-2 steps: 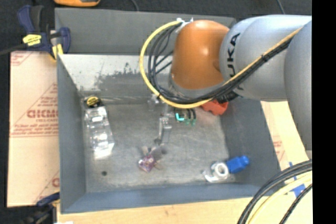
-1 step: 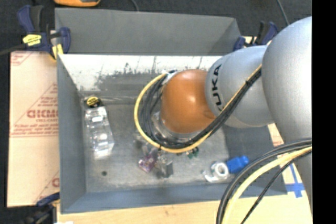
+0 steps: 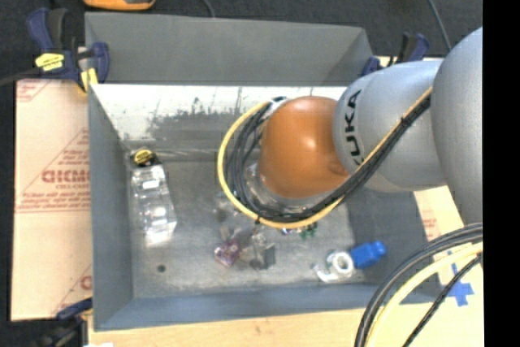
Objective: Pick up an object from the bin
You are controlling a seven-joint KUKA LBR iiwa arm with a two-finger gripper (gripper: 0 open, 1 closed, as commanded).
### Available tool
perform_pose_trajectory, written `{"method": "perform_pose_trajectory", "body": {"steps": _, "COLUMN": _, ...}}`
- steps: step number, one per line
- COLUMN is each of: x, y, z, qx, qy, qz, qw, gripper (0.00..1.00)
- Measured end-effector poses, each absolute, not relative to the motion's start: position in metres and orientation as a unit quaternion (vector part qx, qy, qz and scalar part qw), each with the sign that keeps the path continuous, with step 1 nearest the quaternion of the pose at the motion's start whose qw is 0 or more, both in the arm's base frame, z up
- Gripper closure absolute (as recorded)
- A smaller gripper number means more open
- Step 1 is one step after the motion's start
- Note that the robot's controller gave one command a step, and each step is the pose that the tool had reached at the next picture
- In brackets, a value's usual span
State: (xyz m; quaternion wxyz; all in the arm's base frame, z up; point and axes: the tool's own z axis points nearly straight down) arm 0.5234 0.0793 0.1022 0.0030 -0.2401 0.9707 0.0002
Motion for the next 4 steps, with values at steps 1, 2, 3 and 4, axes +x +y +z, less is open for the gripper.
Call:
{"method": "perform_pose_trajectory", "body": {"steps": 1, "x": 0.519, "y": 0.075, "z": 0.1, "qx": -0.233, "qy": 0.972, "qz": 0.001, "qw": 0.0, "gripper": 0.0}}
{"method": "perform_pose_trajectory", "body": {"steps": 2, "x": 0.519, "y": 0.069, "z": 0.069, "qx": -0.238, "qy": 0.971, "qz": 0.001, "qw": 0.0, "gripper": 0.0}}
{"method": "perform_pose_trajectory", "body": {"steps": 3, "x": 0.52, "y": 0.069, "z": 0.069, "qx": -0.236, "qy": 0.972, "qz": 0.001, "qw": 0.001, "gripper": 0.0}}
{"method": "perform_pose_trajectory", "body": {"steps": 4, "x": 0.52, "y": 0.069, "z": 0.07, "qx": -0.235, "qy": 0.972, "qz": 0.001, "qw": 0.001, "gripper": 1.0}}
